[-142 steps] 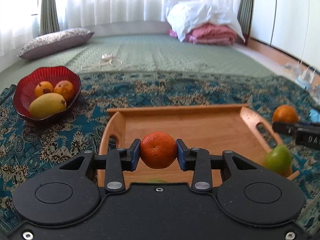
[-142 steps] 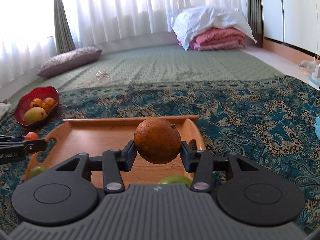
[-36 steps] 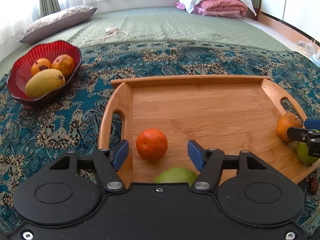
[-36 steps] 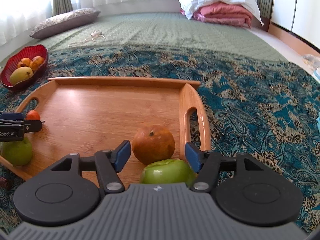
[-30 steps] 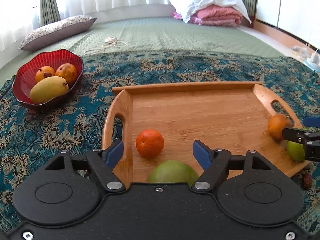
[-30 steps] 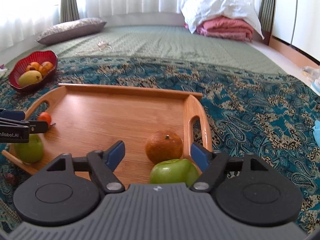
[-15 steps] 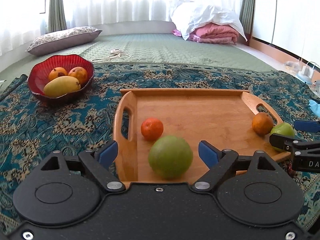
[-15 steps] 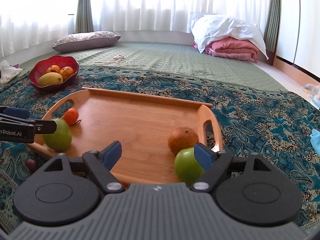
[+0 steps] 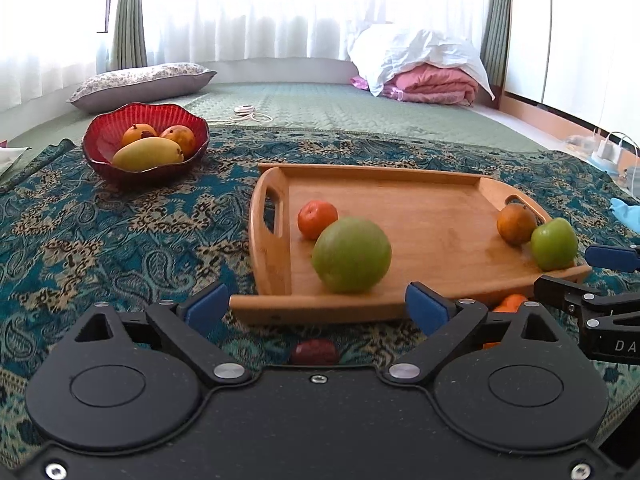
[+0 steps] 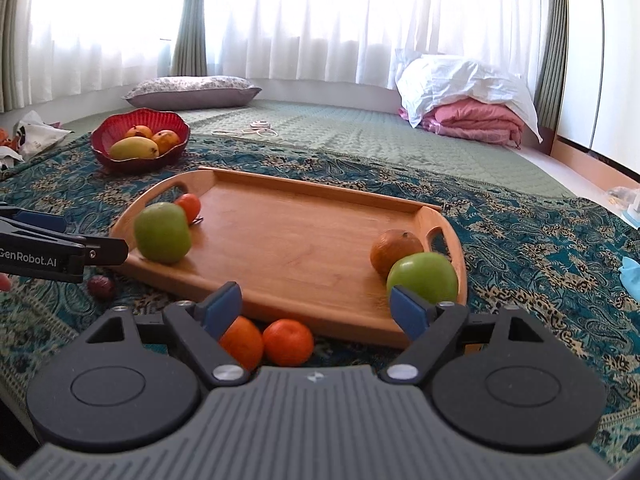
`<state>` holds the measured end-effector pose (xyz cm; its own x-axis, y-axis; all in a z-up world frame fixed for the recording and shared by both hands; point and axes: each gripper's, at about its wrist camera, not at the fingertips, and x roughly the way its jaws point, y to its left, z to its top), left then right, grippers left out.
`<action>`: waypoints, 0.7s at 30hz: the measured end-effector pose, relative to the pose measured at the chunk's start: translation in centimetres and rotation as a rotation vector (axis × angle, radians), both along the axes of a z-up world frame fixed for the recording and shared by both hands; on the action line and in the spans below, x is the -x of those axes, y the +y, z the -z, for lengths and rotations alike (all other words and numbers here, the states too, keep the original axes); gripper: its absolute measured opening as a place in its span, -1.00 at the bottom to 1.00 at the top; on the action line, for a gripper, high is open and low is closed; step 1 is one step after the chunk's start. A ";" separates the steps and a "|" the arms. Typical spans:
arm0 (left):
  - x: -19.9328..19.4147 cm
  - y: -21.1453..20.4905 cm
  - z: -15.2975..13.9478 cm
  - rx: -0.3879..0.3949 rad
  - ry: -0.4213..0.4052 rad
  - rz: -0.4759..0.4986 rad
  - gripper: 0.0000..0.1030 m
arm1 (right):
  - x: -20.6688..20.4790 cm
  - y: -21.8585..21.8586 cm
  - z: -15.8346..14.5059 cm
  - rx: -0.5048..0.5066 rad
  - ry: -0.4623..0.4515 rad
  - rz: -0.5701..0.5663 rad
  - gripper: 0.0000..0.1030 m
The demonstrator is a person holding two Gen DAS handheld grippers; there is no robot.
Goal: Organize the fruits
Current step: 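Withdraw both tools from the tray toward the loose fruit beside it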
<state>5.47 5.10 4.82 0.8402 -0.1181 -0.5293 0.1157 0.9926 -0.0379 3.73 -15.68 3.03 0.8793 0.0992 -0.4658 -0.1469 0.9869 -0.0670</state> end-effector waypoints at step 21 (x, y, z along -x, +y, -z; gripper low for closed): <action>1.3 -0.6 3.2 -0.075 0.009 -0.012 0.65 | 2.2 3.8 3.4 0.045 -0.004 -0.074 0.50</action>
